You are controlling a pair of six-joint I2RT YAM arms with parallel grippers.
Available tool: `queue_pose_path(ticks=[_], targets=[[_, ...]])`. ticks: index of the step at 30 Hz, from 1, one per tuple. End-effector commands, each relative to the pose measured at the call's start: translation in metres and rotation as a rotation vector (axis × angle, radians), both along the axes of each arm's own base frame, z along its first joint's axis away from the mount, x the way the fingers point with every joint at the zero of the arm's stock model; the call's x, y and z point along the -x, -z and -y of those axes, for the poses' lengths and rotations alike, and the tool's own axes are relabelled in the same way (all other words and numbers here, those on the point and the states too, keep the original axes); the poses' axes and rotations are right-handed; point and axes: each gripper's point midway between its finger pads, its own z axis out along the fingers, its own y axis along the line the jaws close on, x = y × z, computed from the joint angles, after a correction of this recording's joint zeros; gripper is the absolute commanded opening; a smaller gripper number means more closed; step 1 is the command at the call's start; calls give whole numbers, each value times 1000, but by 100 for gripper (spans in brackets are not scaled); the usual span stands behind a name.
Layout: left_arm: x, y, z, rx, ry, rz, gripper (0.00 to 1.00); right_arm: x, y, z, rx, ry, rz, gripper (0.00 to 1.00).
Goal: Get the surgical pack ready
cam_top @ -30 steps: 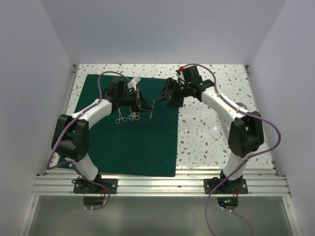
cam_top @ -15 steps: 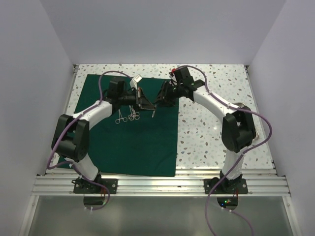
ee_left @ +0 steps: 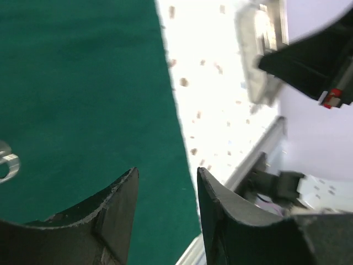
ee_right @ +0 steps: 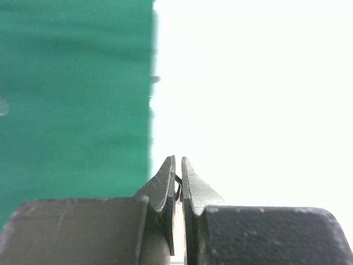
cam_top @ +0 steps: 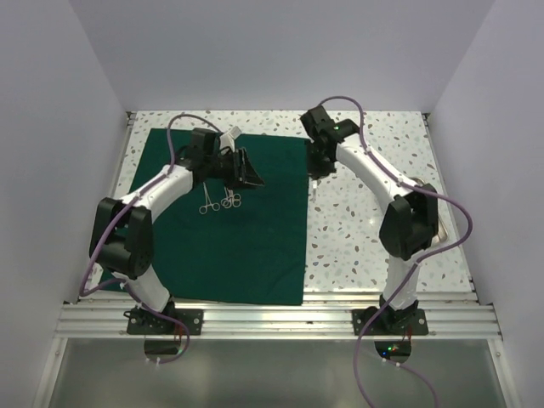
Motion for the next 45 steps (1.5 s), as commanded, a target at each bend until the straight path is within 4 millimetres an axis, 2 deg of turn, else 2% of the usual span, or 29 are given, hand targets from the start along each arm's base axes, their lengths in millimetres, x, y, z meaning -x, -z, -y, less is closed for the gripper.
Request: queue_pose_path(ticks=[1,4,5,6,8,9,11,16,17,19,20,21,22,24,25,26,28,29,30,31,32,33,35,36,38,39,40,42,45], targets=[[-15,12,-46,-282,-128,10,50,26,-14,141,720,-25,-76,0],[-20,11,-64,-370,-210,24,50,39,-11,202,881,63,-130,0],[-22,12,-70,-393,-238,28,50,43,-9,216,891,95,-140,0],[-23,11,-72,-403,-251,27,50,52,-4,240,918,139,-160,0],[-23,14,-85,-465,-304,9,50,59,-6,265,1004,165,-156,0],[-21,16,-91,-494,-331,-9,50,65,1,277,1040,159,-172,0],[-25,21,-112,-594,-410,-13,53,70,4,293,1100,162,-197,0],[-22,31,-141,-722,-489,-54,58,56,23,300,1094,120,-183,0],[-21,32,-143,-726,-491,-60,58,51,33,299,1048,76,-187,2],[-19,30,-146,-729,-499,-59,58,49,45,297,1000,58,-190,10],[-19,29,-148,-731,-504,-57,58,49,53,296,947,57,-198,19],[-18,26,-149,-736,-511,-49,58,49,57,295,928,55,-205,24],[-18,25,-151,-740,-514,-46,58,50,59,296,915,56,-210,26],[-16,25,-154,-749,-519,-47,59,52,61,297,910,76,-223,37],[-15,26,-155,-753,-520,-50,59,50,58,297,905,88,-221,41],[-12,29,-156,-765,-519,-62,59,54,56,295,894,96,-234,55],[-10,34,-161,-788,-525,-69,60,55,43,291,859,168,-229,63],[-11,37,-162,-797,-523,-69,61,53,42,283,799,177,-229,67],[-12,39,-165,-811,-528,-69,61,52,37,276,762,183,-229,68],[-14,40,-167,-819,-527,-67,60,41,25,261,705,195,-190,68],[-16,46,-169,-839,-520,-75,60,46,23,245,633,183,-207,69],[-17,49,-173,-856,-524,-82,59,39,10,227,595,168,-167,70],[-24,55,-176,-878,-516,-83,57,40,-3,202,511,153,-140,70],[-28,55,-179,-894,-526,-77,56,36,-10,176,428,125,-110,70],[-33,67,-183,-932,-512,-89,54,37,-23,152,355,87,-69,70],[-37,69,-186,-943,-515,-91,52,38,-26,133,310,63,-53,69],[-39,79,-187,-960,-506,-106,51,40,-27,124,278,53,-57,69],[-45,84,-187,-956,-503,-110,44,46,-24,111,219,50,-84,69],[-52,93,-179,-924,-480,-120,40,52,-21,107,204,39,-95,69]])
